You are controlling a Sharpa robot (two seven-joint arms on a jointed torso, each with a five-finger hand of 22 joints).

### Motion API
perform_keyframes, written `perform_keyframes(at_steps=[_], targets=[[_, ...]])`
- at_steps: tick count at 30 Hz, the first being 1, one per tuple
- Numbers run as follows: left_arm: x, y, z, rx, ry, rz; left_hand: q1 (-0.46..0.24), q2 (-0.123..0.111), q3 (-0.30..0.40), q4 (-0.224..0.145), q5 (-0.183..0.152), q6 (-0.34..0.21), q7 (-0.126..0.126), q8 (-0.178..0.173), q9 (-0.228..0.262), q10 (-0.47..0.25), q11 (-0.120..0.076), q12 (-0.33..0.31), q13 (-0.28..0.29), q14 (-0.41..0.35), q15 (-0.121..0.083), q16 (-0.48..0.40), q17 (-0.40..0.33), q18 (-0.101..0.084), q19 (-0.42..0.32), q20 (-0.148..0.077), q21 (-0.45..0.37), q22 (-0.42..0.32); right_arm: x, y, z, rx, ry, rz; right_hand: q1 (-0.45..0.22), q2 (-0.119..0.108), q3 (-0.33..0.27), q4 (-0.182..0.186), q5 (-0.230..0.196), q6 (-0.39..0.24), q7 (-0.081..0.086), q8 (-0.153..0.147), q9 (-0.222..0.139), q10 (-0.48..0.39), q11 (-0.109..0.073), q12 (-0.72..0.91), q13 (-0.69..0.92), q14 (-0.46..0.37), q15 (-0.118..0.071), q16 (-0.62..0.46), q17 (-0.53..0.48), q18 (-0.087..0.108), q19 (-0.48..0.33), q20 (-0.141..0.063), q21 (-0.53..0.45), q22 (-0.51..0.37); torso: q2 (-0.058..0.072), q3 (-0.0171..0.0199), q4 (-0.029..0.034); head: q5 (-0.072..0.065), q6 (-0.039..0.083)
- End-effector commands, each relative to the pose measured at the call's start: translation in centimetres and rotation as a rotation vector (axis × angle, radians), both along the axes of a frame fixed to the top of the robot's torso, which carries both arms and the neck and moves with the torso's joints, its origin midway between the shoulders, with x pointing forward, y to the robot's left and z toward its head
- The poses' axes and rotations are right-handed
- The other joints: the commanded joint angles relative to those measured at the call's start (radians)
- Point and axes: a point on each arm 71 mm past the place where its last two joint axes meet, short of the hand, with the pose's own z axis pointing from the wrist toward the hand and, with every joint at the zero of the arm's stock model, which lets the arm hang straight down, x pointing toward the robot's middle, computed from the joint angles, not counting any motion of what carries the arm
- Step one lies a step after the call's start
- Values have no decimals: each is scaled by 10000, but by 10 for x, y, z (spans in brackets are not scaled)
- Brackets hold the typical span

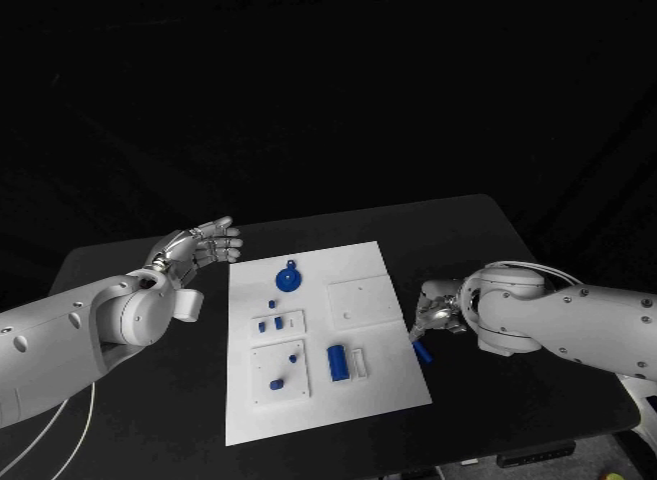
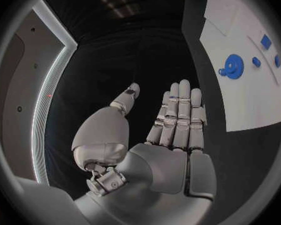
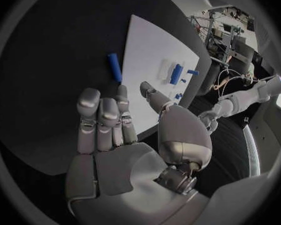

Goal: Assemble the parts on the task board

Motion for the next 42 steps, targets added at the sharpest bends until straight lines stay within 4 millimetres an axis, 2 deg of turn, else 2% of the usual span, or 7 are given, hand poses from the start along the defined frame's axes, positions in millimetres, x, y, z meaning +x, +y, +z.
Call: perform_keyframes(at_steps=[1, 6, 11, 16, 22, 26, 42], targets=[[0, -1, 1, -130, -36, -140, 0, 45, 31, 48, -28, -82, -20, 63, -13, -84, -17, -8, -12, 55, 17, -42, 17, 141, -23, 56, -56, 14, -1, -3, -5, -1323, -542, 799, 4, -352, 45, 185, 22, -272, 108, -132, -51, -127, 60, -63, 22, -41, 6, -86, -3, 532, -15, -94, -42, 106, 7, 26, -11, 7, 0], [-1, -2, 1, -137, -37, -151, 3, 37, 31, 44, -30, -82, -20, 65, -13, -84, -17, -8, -13, 55, 17, -44, 20, 141, -23, 56, -57, 16, -6, -6, -16, -1954, -599, 1097, -268, -743, -252, 320, 24, -718, 246, -352, -126, -315, 189, -102, 58, -135, 117, -129, 7, 532, -93, -110, -90, 102, 3, 27, -11, 0, -18], [-1, -1, 1, -132, -33, -143, 9, 33, 32, 38, -33, -81, -21, 68, -13, -84, -17, -8, -13, 56, 17, -47, 25, 141, -24, 56, -58, 19, -10, -8, -28, -2257, -429, 1209, -335, -725, -625, 267, 31, -999, 347, -460, -141, -463, 291, -71, 122, -214, 216, -130, 50, 532, -180, -155, -112, 125, 5, 34, -10, 9, -43], [-1, -1, 1, -129, -33, -139, 14, 30, 34, 35, -35, -79, -22, 71, -13, -84, -17, -8, -13, 56, 17, -50, 28, 141, -24, 56, -59, 21, -13, -6, -37, -2271, -411, 1250, -277, -512, -797, 183, 27, -906, 329, -377, -91, -487, 274, -37, 147, -231, 209, -121, 76, 532, -207, -175, -110, 139, 4, 33, -6, 3, -53], [-1, -1, 1, -134, -28, -152, 18, 31, 36, 33, -35, -77, -23, 74, -13, -84, -18, -7, -13, 57, 17, -52, 32, 141, -24, 56, -60, 23, -14, -2, -42, -2154, -499, 1280, -134, 84, -1068, -118, 24, -440, 183, -88, 44, -382, 144, 13, 133, -192, 99, -108, 98, 532, -197, -156, -72, 160, 6, 28, 3, 5, -65], [-1, -1, 1, -137, -27, -158, 19, 34, 37, 34, -36, -76, -23, 76, -13, -83, -17, -7, -13, 58, 17, -54, 35, 140, -23, 56, -60, 25, -12, -1, -43, -2219, -524, 1322, -34, 271, -1105, -181, 24, -333, 138, -30, 65, -325, 100, 14, 114, -162, 61, -106, 98, 532, -186, -144, -57, 163, 2, 18, 3, -13, -70], [-1, 2, 1, -116, -22, -114, 19, 39, 40, 37, -37, -74, -24, 81, -14, -83, -17, -6, -14, 59, 17, -59, 43, 139, -22, 57, -62, 29, -15, 1, -61, -3211, -850, 1821, 672, 338, -998, -211, 23, -154, 72, 43, 70, -214, 37, -3, 69, -96, 10, -102, 101, 532, -175, -99, 6, 179, 2, 24, 0, -3, -125]])
